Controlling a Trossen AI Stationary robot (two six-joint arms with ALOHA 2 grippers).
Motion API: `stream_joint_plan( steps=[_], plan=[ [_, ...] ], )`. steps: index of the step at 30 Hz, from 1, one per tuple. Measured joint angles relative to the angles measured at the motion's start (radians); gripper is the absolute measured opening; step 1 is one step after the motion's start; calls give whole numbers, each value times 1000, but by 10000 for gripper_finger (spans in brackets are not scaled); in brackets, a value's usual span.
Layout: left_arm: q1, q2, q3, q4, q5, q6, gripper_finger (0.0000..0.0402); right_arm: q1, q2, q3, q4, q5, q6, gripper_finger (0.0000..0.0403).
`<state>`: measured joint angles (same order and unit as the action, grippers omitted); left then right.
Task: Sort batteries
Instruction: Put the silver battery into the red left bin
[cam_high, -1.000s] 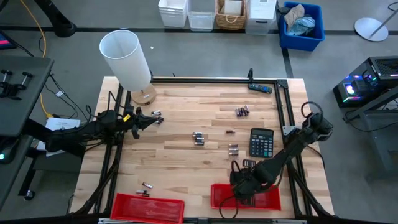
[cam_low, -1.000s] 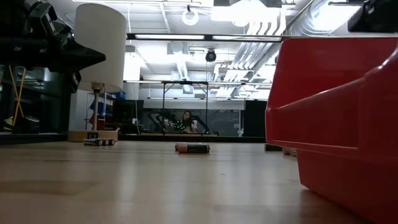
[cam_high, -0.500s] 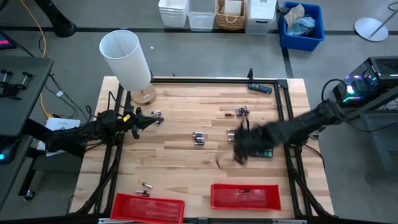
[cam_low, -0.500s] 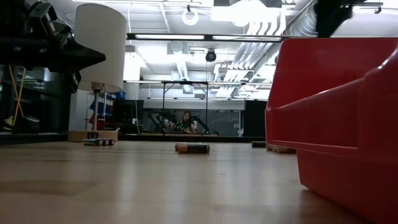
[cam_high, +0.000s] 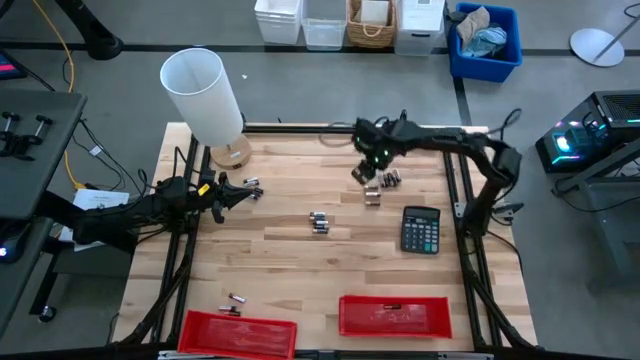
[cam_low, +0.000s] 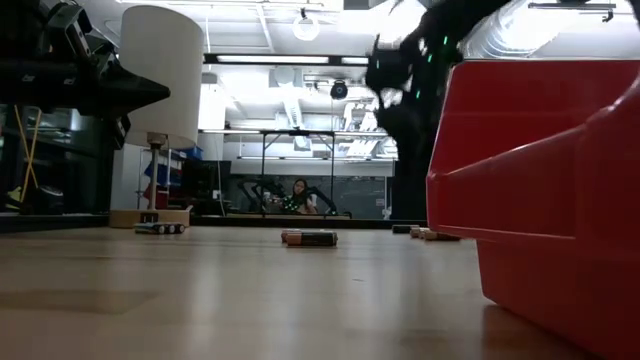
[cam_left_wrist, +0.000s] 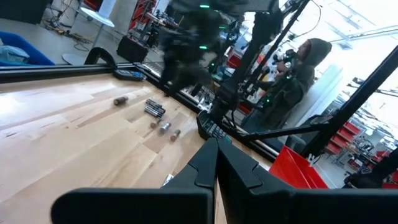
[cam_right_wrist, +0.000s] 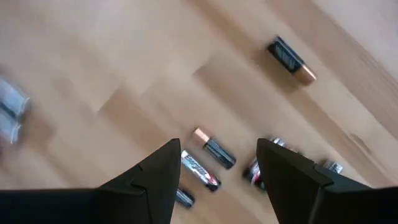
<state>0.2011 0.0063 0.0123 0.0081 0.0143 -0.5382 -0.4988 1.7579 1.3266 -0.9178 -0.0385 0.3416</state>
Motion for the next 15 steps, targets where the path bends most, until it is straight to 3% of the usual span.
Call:
stream_joint_plan(
  steps=[3,6,15],
  plan=[
    [0,0,0,0,0,0,0,-103,61,0,45,-89,72,206],
    [0,0,0,0,0,0,0,-160,102,0,54,-151,42,206],
    [0,0,0,0,0,0,0,-174,183,1,114,-102,-112,206]
  ],
)
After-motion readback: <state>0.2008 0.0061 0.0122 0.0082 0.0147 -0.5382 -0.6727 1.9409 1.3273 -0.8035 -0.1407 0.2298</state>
